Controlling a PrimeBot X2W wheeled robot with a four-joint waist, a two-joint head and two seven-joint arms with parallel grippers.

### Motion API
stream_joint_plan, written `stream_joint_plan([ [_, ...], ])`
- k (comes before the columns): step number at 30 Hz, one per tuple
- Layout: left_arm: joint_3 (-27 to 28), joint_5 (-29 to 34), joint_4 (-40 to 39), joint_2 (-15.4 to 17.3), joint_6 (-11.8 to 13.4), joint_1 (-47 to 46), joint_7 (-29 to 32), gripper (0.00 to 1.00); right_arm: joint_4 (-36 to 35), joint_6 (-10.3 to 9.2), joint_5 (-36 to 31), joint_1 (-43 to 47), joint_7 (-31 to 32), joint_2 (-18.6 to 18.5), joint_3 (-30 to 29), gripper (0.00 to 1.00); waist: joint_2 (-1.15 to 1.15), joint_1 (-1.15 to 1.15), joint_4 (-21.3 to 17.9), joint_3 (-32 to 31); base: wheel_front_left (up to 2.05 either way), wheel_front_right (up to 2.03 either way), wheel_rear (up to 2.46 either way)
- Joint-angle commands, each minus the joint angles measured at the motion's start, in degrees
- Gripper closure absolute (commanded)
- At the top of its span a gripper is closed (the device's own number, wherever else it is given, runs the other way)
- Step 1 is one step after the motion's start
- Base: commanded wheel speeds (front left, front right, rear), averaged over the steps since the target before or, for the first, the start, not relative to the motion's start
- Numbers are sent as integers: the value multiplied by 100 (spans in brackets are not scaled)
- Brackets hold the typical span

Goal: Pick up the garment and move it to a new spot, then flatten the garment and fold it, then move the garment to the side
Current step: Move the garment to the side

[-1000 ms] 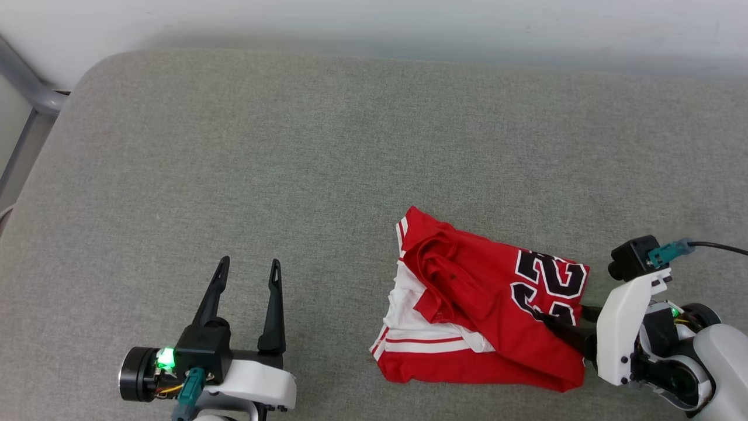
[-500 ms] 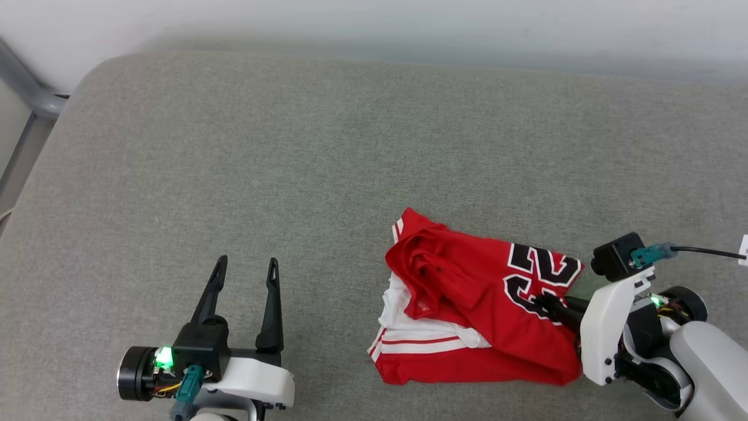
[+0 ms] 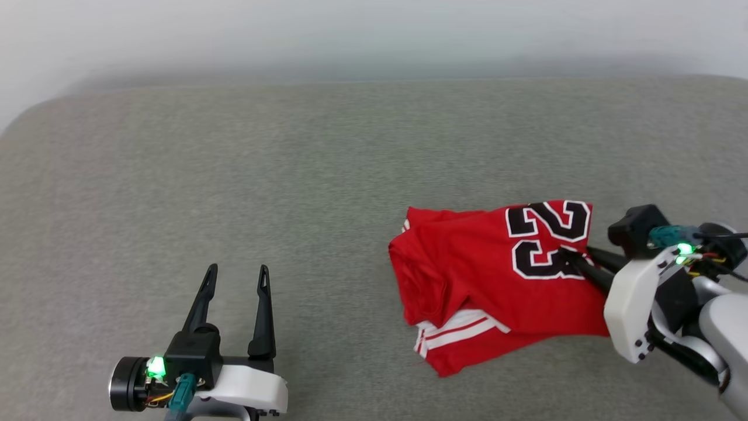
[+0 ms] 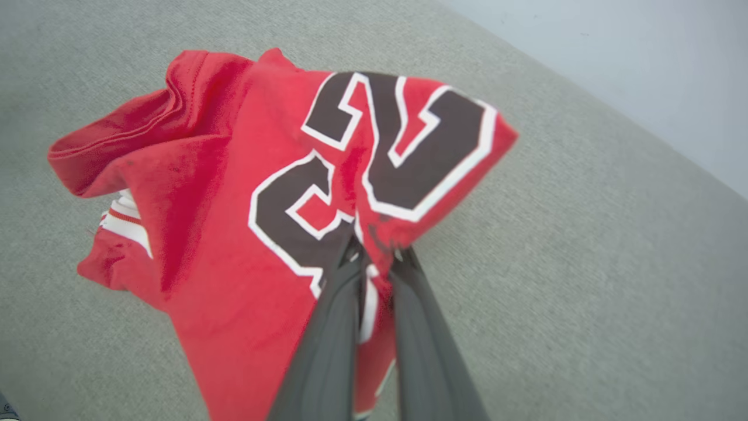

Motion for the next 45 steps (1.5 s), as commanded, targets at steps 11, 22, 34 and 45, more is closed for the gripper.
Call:
stream_joint_plan([
  [11,-4,73,-84,-6,30,-201,-12,0,-239,-7,16,-290,69,-413,-482,100,0,0,-812,272,0,0,0],
  [22,-101,169,-315,40,-41,-615,-12,0,471,-8,-30,-579,125,-1052,-1030,100,0,0,-768,1028,0,0,0],
  [34,-305,239,-487,54,-99,-1290,-12,0,1940,-9,-26,-1099,78,-1739,-1779,100,0,0,-408,1894,0,0,0],
  [45,-489,235,-613,71,-75,-1560,-12,0,3249,-8,-297,-1659,54,-1768,-2456,100,0,0,-212,2217,0,0,0],
])
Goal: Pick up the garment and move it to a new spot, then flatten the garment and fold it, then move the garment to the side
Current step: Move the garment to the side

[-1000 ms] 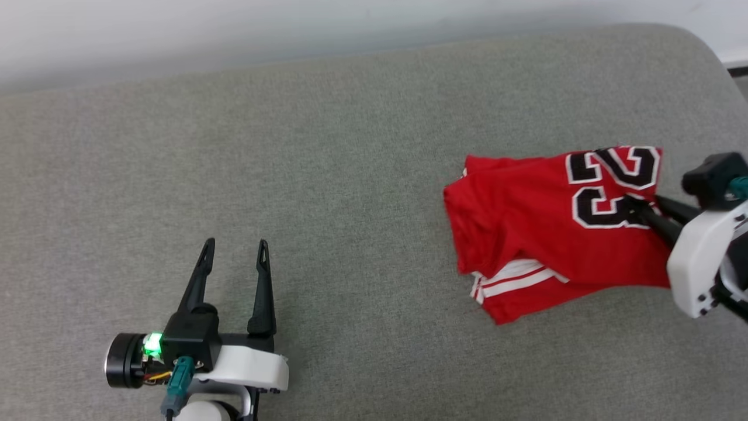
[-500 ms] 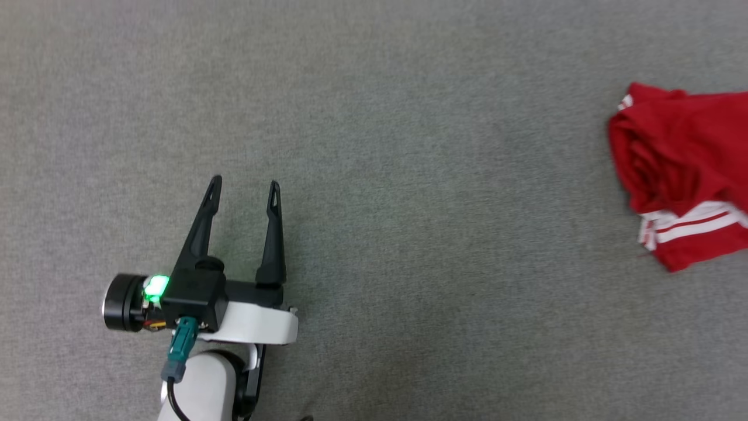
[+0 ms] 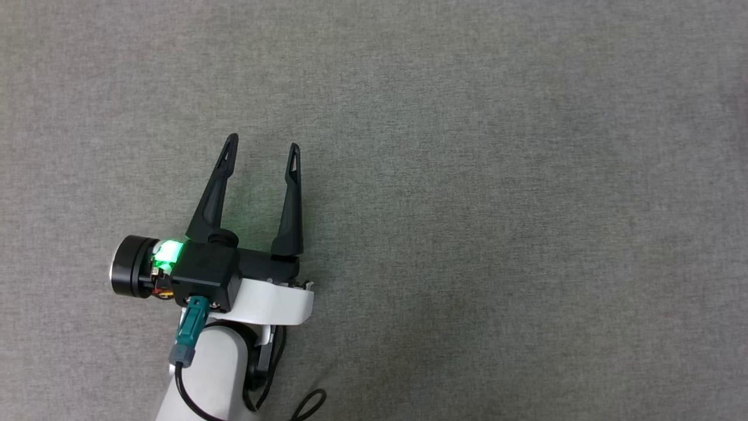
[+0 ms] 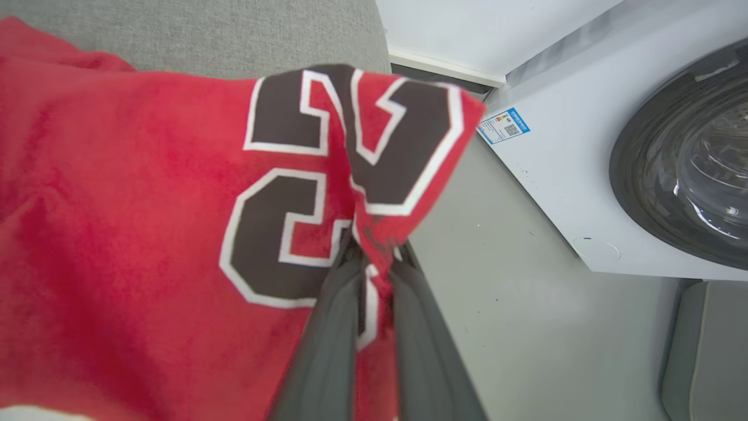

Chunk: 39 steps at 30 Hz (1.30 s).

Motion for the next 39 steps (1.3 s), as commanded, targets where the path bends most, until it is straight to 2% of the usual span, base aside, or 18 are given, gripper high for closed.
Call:
stream_joint_plan([
  [1,-5,4,-25,36,28,-46,-12,0,131,-10,-104,-117,-48,81,-53,100,0,-1,38,25,0,0,0],
  [3,-11,-11,-31,35,50,-37,-12,0,220,-10,-198,-189,-101,159,-106,100,0,-1,49,17,0,0,0],
  [4,-13,-15,-32,35,56,-25,-12,0,263,-9,-229,-200,-102,216,-123,72,0,-1,54,3,0,0,0],
  [5,-13,-24,-24,36,72,-10,-12,0,308,-9,-264,-204,-115,268,-143,19,0,-1,56,-22,0,0,0],
  [6,-12,-34,-9,37,87,11,-12,0,353,-10,-333,-230,-164,308,-169,0,0,-1,58,-59,0,0,0],
  [17,21,-129,140,28,196,427,-12,0,290,-10,-1101,-106,-1023,735,-378,0,0,-1,55,-880,0,0,0],
  [26,137,-233,256,14,245,976,-12,0,-72,-9,-1629,246,-2677,1606,-1506,0,0,-1,145,-1747,0,0,0],
  [32,254,-278,262,8,222,1372,-12,0,-963,-8,-2048,814,-3034,2389,-1985,0,0,-1,261,-2173,0,0,0],
  [39,380,-284,288,17,189,1664,-12,0,-2358,-8,-2248,1792,-3103,3196,-2086,0,0,-1,395,-2521,0,0,0],
])
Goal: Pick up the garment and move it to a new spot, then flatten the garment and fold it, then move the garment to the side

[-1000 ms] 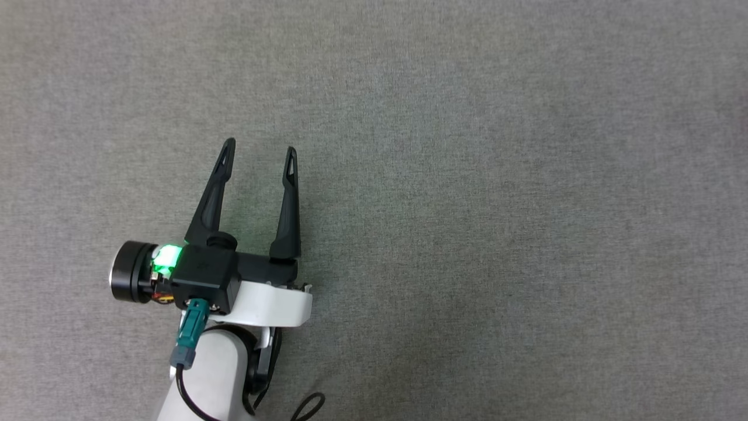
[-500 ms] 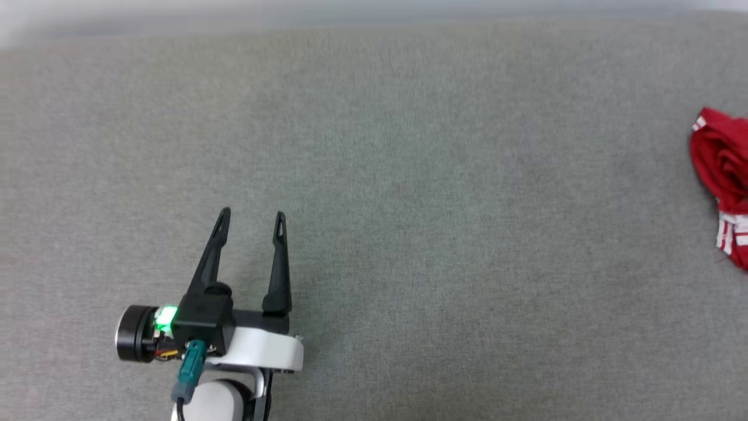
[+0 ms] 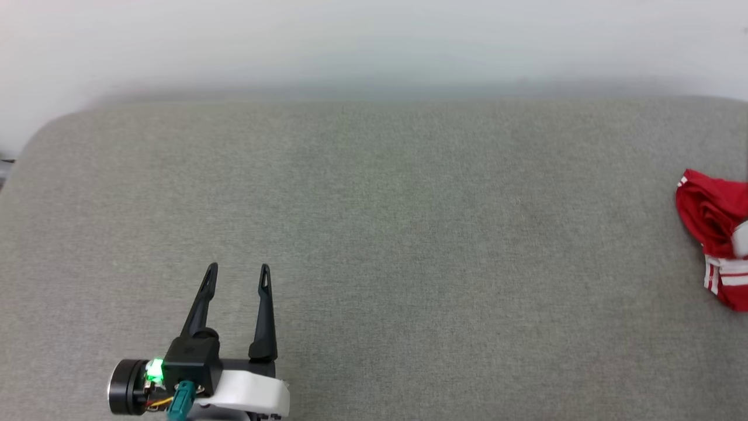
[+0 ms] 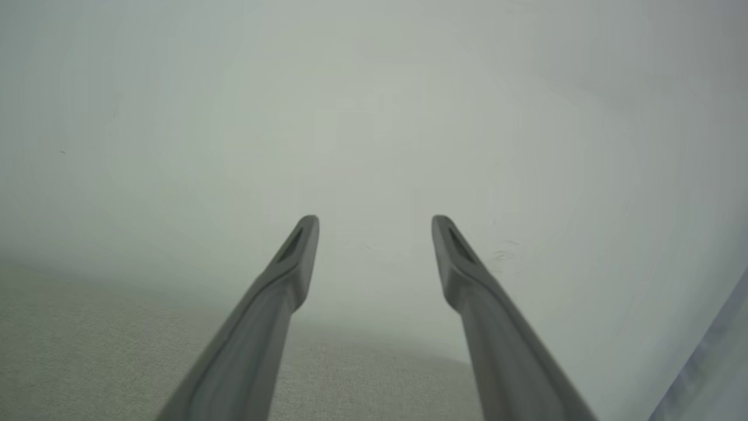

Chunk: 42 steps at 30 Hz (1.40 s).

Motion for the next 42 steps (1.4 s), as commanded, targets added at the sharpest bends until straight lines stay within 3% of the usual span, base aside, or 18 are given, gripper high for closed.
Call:
stream_joint_plan([
  [1,41,-10,3,11,-16,91,-12,0,-230,-7,-60,255,-26,188,0,0,0,1,82,-130,0,0,0],
  [8,181,-45,65,16,-43,266,-12,0,-1019,-7,-279,1164,-37,963,165,0,0,1,151,-401,0,0,0],
  [17,242,-49,184,0,-106,404,-12,0,-1146,-7,-290,2161,-42,1552,248,0,0,1,164,-654,0,0,0],
  [31,296,-162,251,-27,-249,619,-12,0,-1456,-7,-205,3163,-42,1885,173,0,0,1,103,-789,0,0,0],
  [42,350,-196,250,-38,-317,634,-12,0,-1689,-7,-311,3377,-43,2052,268,0,0,1,86,-754,0,0,0],
])
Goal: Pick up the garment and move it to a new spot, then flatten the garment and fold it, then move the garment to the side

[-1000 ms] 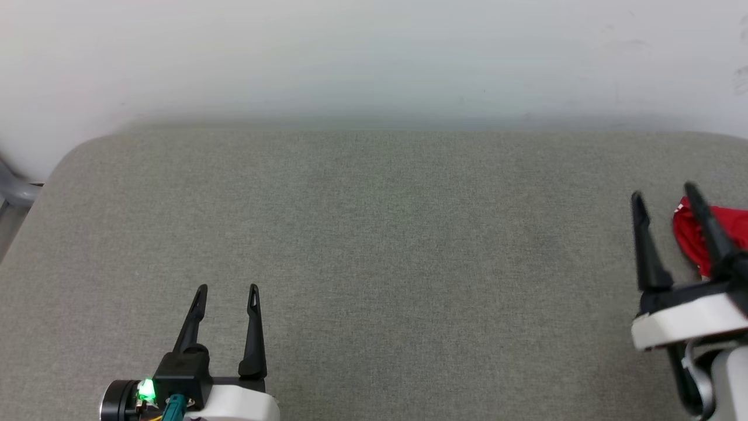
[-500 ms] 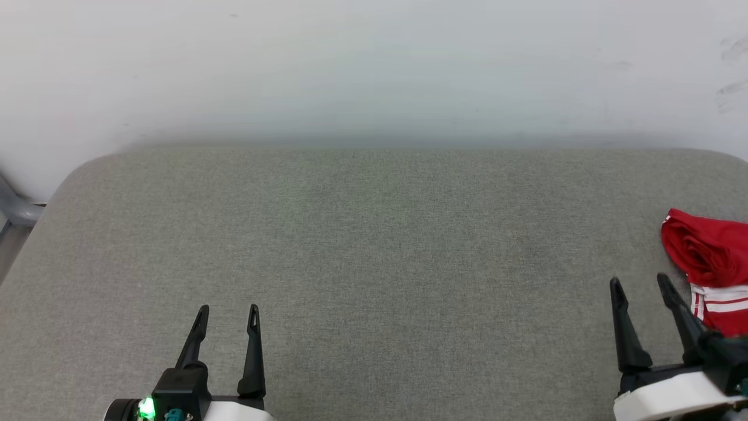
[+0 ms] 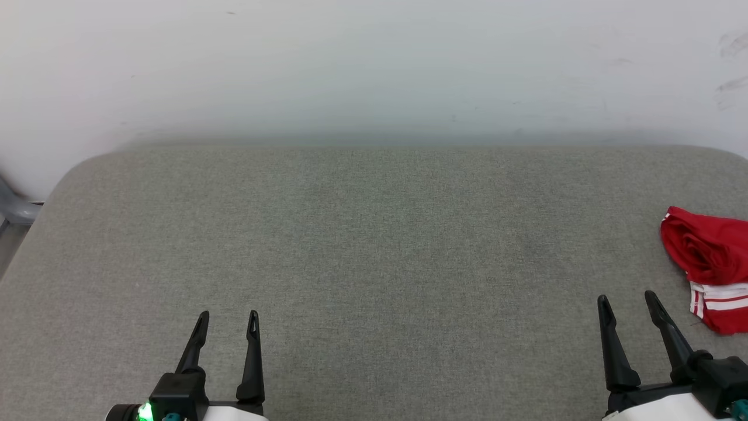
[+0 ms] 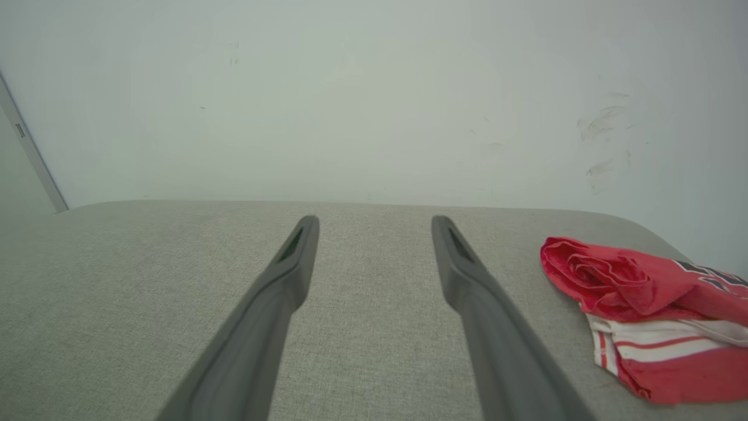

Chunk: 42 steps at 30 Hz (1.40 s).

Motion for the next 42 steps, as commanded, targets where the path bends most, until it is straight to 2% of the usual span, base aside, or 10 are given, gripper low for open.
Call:
stream_joint_plan([
  [1,20,-24,-1,-6,-21,32,-12,0,-34,-7,-22,57,-10,41,-9,0,0,0,4,1,0,0,0],
  [12,60,-57,25,-15,-49,28,-12,0,9,-7,10,85,-10,85,-30,0,0,0,14,25,0,0,0],
  [13,42,-44,29,-7,-45,17,0,100,14,0,2,36,0,53,-27,100,0,0,14,26,0,0,0],
  [19,14,-46,305,-11,-51,102,27,100,280,0,12,73,7,55,-9,100,0,1,14,27,0,0,0],
  [42,191,-2698,580,71,-315,-310,560,100,540,-1,2532,-308,581,63,-56,100,0,1,-10,33,0,0,0],
])
